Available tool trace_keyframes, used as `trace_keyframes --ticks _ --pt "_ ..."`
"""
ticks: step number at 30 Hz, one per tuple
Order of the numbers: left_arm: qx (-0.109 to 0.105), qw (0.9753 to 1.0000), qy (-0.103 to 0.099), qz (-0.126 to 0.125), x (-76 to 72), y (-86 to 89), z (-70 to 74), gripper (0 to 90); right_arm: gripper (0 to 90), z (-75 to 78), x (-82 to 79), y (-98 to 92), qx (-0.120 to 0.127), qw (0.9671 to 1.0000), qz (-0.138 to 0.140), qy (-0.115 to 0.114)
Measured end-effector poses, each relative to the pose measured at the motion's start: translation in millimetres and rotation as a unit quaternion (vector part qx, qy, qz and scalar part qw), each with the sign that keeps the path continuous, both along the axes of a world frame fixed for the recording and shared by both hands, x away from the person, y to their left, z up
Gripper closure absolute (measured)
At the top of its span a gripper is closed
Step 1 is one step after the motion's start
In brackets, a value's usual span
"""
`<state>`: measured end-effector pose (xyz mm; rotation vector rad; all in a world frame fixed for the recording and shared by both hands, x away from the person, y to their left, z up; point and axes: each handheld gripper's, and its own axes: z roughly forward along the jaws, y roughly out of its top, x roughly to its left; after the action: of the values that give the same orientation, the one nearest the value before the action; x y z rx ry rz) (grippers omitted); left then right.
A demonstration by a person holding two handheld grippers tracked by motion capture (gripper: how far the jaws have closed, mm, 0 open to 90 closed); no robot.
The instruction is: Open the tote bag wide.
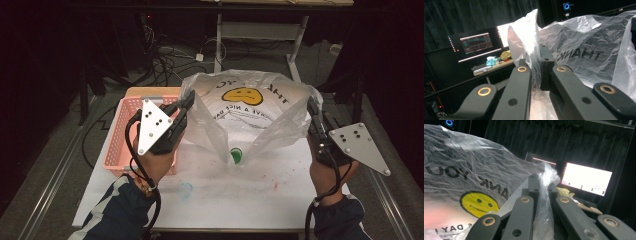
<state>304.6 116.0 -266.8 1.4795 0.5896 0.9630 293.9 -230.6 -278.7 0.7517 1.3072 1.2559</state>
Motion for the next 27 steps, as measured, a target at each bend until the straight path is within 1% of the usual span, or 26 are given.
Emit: trace_keyframes --ticks 3,6,9,11,13,17,19,21,23,26,27 --pt "0.002 1.0000 0.003 0.000 1.6 -0.3 -1.7 87.0 90.0 0.2 0.7 0.5 -0.001 1.0000 0.000 -0.001" --pt "-0.001 1.0000 0.005 0.002 4.7 2.0 -2.1 86.9 90.0 0.6 3.8 0.7 0.006 1.0000 0.000 0.002" --pt "-0.005 1.0000 0.004 0.004 4.0 5.6 0.1 86.9 90.0 2.5 4.3 2.1 0.006 1.0000 -0.002 0.001" --pt "-0.005 1.0000 0.002 0.004 1.6 7.2 2.9 86.9 90.0 5.4 1.9 2.6 0.002 1.0000 -0.003 -0.004" --pt "-0.005 1.0000 -0.003 0.006 -1.5 9.1 7.4 87.0 90.0 9.7 -1.5 2.3 0.004 1.0000 -0.001 -0.008" --pt "-0.015 0.9999 -0.008 0.002 -8.6 12.6 17.8 87.0 90.0 18.7 -8.2 1.1 0.005 0.9998 -0.002 -0.020" --pt "-0.010 0.9998 -0.016 0.003 -12.6 11.4 22.2 86.9 90.0 22.2 -10.5 1.6 0.002 0.9997 -0.003 -0.023" --pt "-0.007 0.9998 -0.019 0.002 -13.6 9.5 24.1 86.9 90.0 25.1 -11.9 0.9 0.003 0.9996 -0.002 -0.026" --pt "-0.008 0.9999 -0.015 0.003 -10.9 7.7 21.6 86.9 90.0 25.0 -11.5 1.0 0.003 0.9997 -0.001 -0.024" --pt "-0.015 0.9999 -0.003 0.004 -4.2 7.0 14.0 86.9 90.0 20.2 -9.3 1.2 0.003 0.9998 -0.003 -0.021" --pt "-0.013 0.9999 0.000 0.005 -2.1 7.0 11.6 86.9 90.0 18.4 -8.3 1.3 0.003 0.9998 -0.004 -0.020"
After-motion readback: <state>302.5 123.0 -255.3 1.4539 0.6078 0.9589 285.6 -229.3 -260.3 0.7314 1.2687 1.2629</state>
